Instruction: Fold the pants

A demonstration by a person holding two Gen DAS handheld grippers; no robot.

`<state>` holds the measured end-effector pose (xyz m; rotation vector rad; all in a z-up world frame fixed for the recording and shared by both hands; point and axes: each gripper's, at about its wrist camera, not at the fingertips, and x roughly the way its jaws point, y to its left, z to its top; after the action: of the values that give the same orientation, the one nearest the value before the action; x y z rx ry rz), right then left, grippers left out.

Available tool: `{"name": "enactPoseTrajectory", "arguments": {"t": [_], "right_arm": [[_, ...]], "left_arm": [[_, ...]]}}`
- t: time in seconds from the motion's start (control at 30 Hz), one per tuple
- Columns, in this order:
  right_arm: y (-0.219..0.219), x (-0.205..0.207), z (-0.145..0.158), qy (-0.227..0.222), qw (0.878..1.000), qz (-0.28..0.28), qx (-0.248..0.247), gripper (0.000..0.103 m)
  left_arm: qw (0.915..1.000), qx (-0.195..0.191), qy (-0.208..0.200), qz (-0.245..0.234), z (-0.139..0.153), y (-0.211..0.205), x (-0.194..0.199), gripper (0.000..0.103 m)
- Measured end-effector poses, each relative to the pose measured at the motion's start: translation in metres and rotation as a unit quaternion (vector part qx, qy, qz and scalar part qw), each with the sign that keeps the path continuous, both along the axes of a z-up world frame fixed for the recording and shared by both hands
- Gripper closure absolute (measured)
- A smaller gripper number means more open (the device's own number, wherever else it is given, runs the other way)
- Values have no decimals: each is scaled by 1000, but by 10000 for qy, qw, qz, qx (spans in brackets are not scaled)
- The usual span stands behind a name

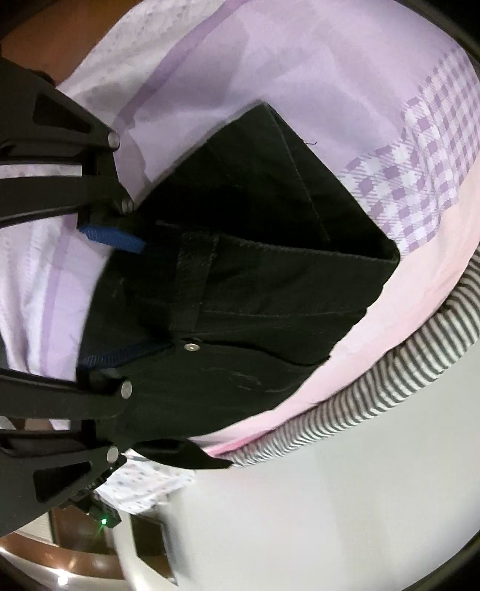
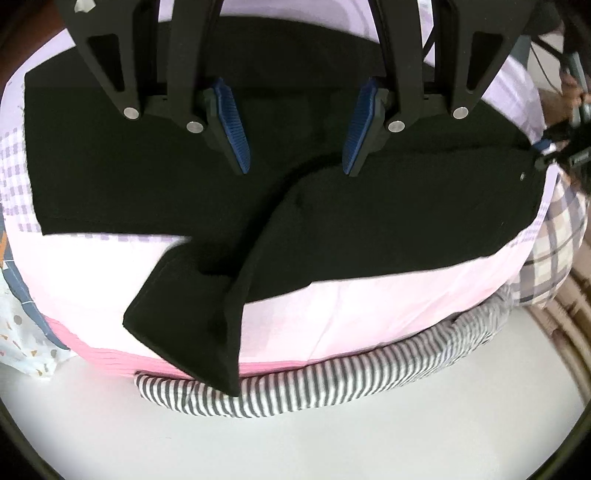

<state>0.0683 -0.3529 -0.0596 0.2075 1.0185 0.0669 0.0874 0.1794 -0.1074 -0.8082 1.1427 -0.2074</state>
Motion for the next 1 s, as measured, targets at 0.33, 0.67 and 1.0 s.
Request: {"name": "enactPoseTrajectory", "arguments": {"t": [0.33,0.67,1.0], "right_arm": [[-28,104,9,143,9946,-699,-757,59],[-46,172,-9,693,9877,-976,-1007,99],[-86,84,41,163,9847,-1645,-554,100]], "left_arm": [[9998,16,-41,174,-7,8,2,79],[9998,103,50,149,-8,9,3,79],[9992,357,-141,57,15,24,27,83]]}}
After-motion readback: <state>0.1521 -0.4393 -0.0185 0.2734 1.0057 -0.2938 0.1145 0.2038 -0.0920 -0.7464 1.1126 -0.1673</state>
